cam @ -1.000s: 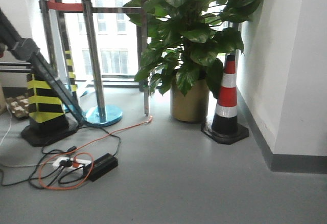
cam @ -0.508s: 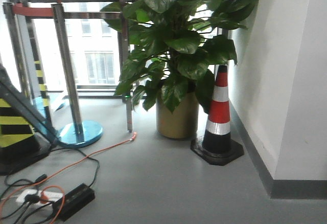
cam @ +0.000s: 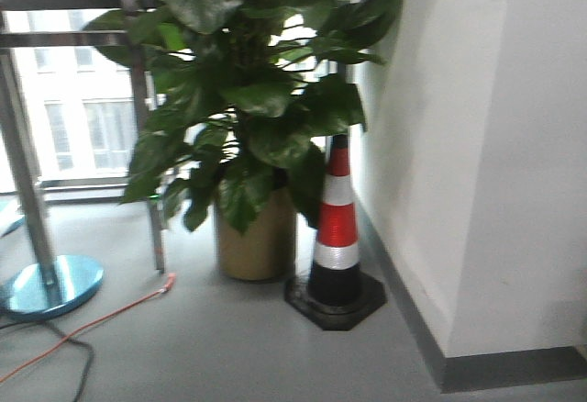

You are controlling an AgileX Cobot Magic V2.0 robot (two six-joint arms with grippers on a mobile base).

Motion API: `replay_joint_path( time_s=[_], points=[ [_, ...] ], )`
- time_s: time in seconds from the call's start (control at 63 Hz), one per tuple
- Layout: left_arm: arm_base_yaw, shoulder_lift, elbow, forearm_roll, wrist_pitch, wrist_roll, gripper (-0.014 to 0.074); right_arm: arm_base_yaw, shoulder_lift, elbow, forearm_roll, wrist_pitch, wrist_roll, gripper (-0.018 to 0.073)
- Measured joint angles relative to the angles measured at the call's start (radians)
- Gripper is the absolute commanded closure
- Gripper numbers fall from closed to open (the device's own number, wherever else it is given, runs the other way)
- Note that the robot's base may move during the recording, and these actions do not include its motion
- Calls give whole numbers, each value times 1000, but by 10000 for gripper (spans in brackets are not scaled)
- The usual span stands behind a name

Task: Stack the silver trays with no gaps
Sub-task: 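Keep holding the tray while driving past the plant to another shelf, then hold the tray while aligning the base in front of the shelf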

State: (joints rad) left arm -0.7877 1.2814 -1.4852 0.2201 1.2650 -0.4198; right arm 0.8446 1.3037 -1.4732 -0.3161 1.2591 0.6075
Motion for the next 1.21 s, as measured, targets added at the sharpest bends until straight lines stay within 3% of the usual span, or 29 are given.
replay_joint_path(
  time_s=[1.206],
  points=[
    [0, 0, 0, 0, 0, 0, 644, 0, 0, 0, -1, 0, 0, 498]
  ],
)
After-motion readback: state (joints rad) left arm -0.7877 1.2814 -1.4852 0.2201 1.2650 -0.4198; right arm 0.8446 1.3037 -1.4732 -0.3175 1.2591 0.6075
